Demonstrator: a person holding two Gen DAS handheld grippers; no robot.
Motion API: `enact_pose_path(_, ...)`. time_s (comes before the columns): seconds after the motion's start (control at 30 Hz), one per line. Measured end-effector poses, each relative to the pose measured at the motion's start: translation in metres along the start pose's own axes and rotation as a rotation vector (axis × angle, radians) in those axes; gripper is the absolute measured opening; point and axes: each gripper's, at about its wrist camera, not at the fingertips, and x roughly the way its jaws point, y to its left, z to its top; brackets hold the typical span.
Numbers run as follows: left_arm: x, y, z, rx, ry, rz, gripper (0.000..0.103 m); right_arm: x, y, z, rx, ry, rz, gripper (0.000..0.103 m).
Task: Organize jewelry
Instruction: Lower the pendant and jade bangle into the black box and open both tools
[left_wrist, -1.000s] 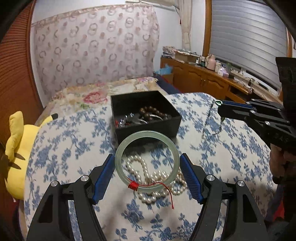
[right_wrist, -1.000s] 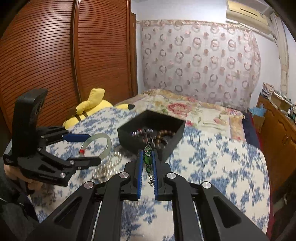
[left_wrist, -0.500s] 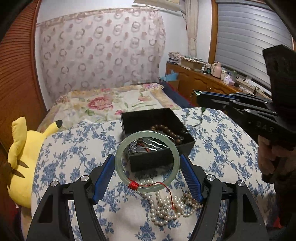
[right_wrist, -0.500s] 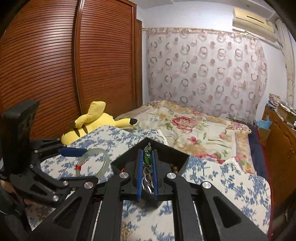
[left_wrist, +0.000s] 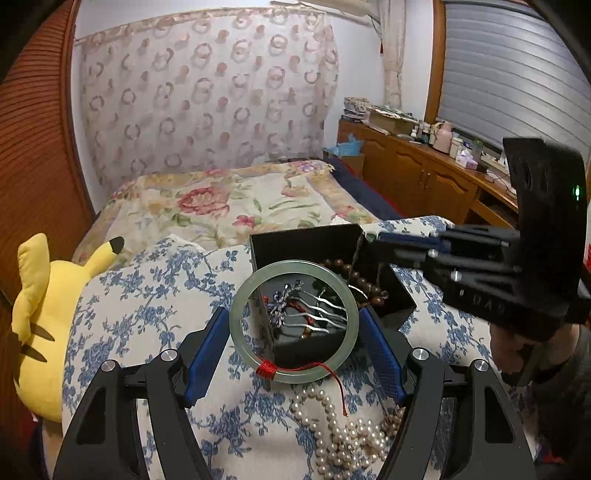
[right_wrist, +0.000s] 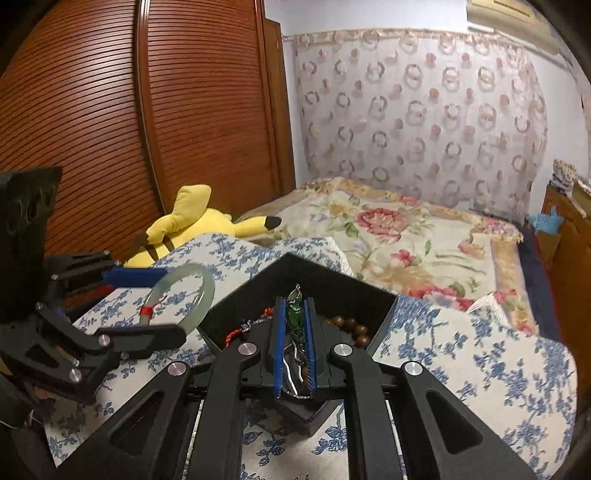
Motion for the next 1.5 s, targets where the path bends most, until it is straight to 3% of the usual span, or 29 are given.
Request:
enact_pose_path(0.23, 0.021, -0.002, 0.015, 0.017, 0.022, -0.003, 0.069, 0.004, -0.013, -0.006, 0.034, 0.021, -0.009, 0.016)
enact_pose_path(0.73, 0.065, -0.016, 0.037, 0.063, 0.067, 0.003, 0.069, 0.001, -0.056, -0.015, 0.126, 0.027, -0.115, 0.016)
enact_pose_path(1.27, 0.073, -0.014, 0.04, 0.056, 0.061, 0.015, 0.07, 0.001, -0.055, -0.018, 0.128, 0.031, -0.117, 0.016)
enact_pose_path(1.5, 0.058, 0.0, 0.021, 0.02, 0.063, 0.029, 0.07, -0.002, -0.054, -0.017, 0.12, 0.018, -0.119, 0.016)
